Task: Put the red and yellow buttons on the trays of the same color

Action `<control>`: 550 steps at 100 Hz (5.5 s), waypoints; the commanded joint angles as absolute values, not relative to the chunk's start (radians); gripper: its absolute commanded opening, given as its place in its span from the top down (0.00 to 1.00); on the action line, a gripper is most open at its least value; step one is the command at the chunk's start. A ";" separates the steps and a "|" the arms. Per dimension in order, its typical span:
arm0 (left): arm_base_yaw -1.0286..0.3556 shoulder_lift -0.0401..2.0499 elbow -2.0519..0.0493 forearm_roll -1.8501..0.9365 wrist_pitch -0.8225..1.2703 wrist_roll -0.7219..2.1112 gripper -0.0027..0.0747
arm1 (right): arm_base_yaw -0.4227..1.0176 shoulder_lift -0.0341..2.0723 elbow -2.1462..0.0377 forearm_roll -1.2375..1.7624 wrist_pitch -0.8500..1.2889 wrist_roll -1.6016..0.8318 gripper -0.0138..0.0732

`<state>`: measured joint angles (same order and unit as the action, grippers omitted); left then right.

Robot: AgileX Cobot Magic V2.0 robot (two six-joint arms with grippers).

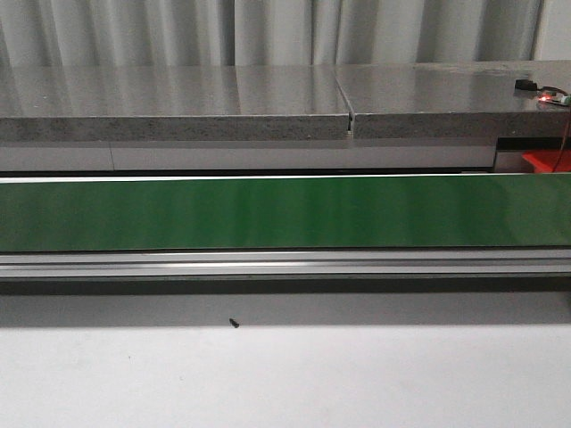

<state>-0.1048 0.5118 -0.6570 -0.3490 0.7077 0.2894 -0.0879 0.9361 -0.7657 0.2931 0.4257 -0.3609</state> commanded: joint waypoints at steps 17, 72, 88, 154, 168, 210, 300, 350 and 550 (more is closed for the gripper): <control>-0.113 0.516 -0.683 -0.370 0.643 0.286 0.99 | -0.030 0.840 -0.772 -0.062 0.461 0.110 0.92; -0.113 0.516 -0.683 -0.372 0.643 0.286 0.99 | -0.029 0.560 -0.533 0.025 0.413 -0.037 0.92; -0.113 0.516 -0.683 -0.372 0.643 0.286 0.99 | -0.040 0.501 -0.515 0.024 0.408 -0.036 0.92; -0.113 0.516 -0.683 -0.372 0.643 0.286 0.99 | -0.040 0.489 -0.515 0.025 0.407 -0.036 0.92; -0.113 0.516 -0.683 -0.372 0.643 0.286 0.99 | -0.040 0.489 -0.515 0.025 0.407 -0.036 0.92; -0.111 0.516 -0.673 -0.356 0.603 0.286 0.99 | -0.040 0.489 -0.515 0.025 0.407 -0.036 0.92; 0.330 0.957 -0.783 -0.252 0.461 0.077 0.25 | -0.040 0.489 -0.515 0.025 0.407 -0.036 0.92; 0.495 1.469 -1.274 -0.239 0.873 0.077 0.29 | -0.040 0.489 -0.515 0.025 0.407 -0.036 0.92; 0.501 1.889 -1.754 -0.172 0.908 0.007 0.75 | -0.040 0.489 -0.515 0.025 0.407 -0.036 0.92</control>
<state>0.5192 2.0186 -1.7764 -0.1600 0.9406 0.0085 -0.0344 0.4849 -0.4890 0.0276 0.4866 -0.0289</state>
